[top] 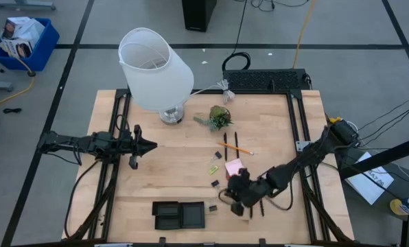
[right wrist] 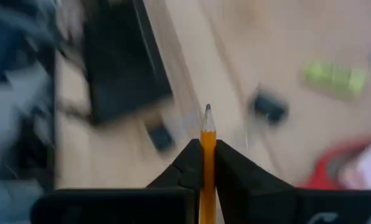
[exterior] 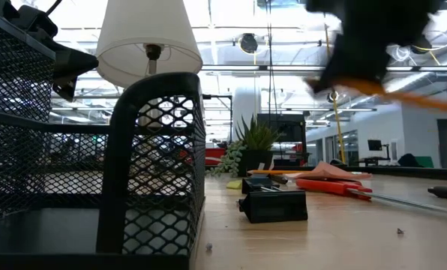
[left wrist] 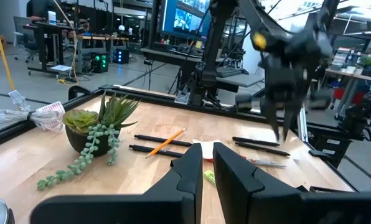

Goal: Pick and place office supplies into organizer
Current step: Put the bottom yellow pencil into the mesh desk organizer

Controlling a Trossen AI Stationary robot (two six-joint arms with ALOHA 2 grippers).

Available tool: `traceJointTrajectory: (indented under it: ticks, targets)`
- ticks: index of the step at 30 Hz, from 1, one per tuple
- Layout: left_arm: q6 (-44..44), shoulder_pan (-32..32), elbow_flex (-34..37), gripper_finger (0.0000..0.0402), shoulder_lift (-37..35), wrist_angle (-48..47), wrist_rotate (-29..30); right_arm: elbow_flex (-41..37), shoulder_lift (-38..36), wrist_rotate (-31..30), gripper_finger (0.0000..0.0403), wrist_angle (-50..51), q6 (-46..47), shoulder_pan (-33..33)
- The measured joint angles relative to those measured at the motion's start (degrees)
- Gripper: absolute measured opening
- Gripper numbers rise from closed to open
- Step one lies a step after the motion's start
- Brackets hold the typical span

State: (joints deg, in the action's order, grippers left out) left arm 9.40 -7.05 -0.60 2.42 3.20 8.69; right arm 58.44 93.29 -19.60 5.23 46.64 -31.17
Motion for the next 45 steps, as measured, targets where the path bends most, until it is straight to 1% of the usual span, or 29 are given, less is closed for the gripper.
traceJointTrajectory:
  ticks: [3,7,9,12,15,17,19,23,25,28,31,34,38,45]
  targets:
    - [0.0,0.0,0.0,0.0042,0.0,0.0,0.0,0.0,-1.5,-2.5,0.0031,-9.3,-3.7,1.8]
    - [0.0,0.0,0.0,0.0042,0.0,0.0,0.0,0.0,-1.4,-3.3,0.0021,-27.8,-12.0,4.6]
    - [0.0,0.0,0.0,0.0042,0.0,0.0,0.0,0.1,-0.4,-4.7,0.0018,-36.3,-15.5,5.9]
    - [0.0,0.0,0.0,0.0042,0.0,-0.1,0.0,0.1,1.4,-5.9,0.0022,-45.0,-19.5,8.0]
    - [0.0,0.0,0.0,0.0042,0.0,-0.1,0.0,0.4,3.6,-5.8,0.0031,-51.3,-20.0,9.9]
    - [0.0,0.0,0.0,0.0042,0.0,0.0,0.0,2.4,5.8,-5.1,0.0033,-52.5,-20.5,10.6]
    - [0.0,0.0,0.0,0.0042,0.0,0.0,0.0,5.7,8.4,-2.8,0.0030,-52.9,-21.8,10.9]
    - [0.0,0.0,0.0,0.0042,0.0,0.0,0.0,15.4,15.0,3.0,0.0021,-52.6,-27.3,10.9]
    - [0.0,0.0,0.0,0.0042,0.0,0.0,0.0,19.8,17.6,3.4,0.0021,-52.5,-29.8,10.9]
    - [0.0,0.0,0.0,0.0042,0.0,-0.1,0.0,24.8,20.7,3.5,0.0027,-52.8,-31.0,10.9]
    - [0.0,0.0,0.0,0.0042,0.0,-0.1,0.0,28.4,23.4,6.2,0.0031,-52.9,-31.3,11.2]
    - [0.0,0.0,0.0,0.0042,0.0,-0.1,0.0,30.7,26.8,8.6,0.0026,-52.3,-31.1,11.6]
    - [0.0,0.0,0.0,0.0042,0.0,0.0,0.0,34.9,31.4,14.7,0.0020,-52.1,-30.0,12.6]
    - [0.0,0.0,0.0,0.0042,0.0,0.0,0.0,41.8,35.5,15.5,0.0028,-51.8,-31.6,12.7]
